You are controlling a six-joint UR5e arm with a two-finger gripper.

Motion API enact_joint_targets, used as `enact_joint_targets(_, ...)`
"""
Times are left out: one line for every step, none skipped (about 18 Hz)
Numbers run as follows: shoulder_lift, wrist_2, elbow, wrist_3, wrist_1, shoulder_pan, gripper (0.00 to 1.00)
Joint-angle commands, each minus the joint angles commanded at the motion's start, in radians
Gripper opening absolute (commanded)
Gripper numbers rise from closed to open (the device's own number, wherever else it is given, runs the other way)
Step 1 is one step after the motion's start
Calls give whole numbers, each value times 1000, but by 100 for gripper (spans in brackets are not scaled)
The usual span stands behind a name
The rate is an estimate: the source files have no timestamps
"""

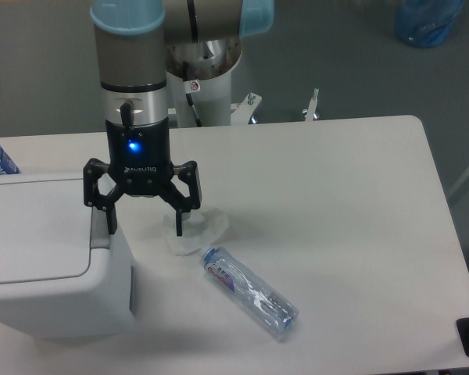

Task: Open the trash can
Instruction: 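Hook the gripper finger under the lid edge and hold position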

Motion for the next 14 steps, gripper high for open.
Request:
enact_joint_targets(0, 0, -3, -11, 0, 0, 100)
enact_joint_targets(0, 0, -3, -12, 0, 0, 100)
enact_joint_targets(0, 0, -3, -12, 0, -6, 100)
enact_joint_targets(-2, 2, -5, -12, 0, -9, 100)
enact_joint_targets(-3, 2, -5, -12, 0, -11, 100)
enact_joint_targets(-5, 2, -5, -12, 0, -11, 100)
enact_joint_targets(-5, 2, -5, -12, 0, -11, 100)
enact_joint_targets(-5, 2, -5, -12, 0, -11, 100)
enact_joint_targets(-5, 2, -9, -12, 0, -11, 100)
enact_joint_targets(-5, 2, -12, -12, 0, -11, 100)
enact_joint_targets(-5, 2, -15, -12, 0, -11, 100)
enact_joint_targets(-5, 3, -17, -12, 0, -11, 100)
enact_joint_targets(-5, 3, -20, -11, 0, -11, 100)
enact_joint_targets(-3, 3, -20, -11, 2, -11, 100)
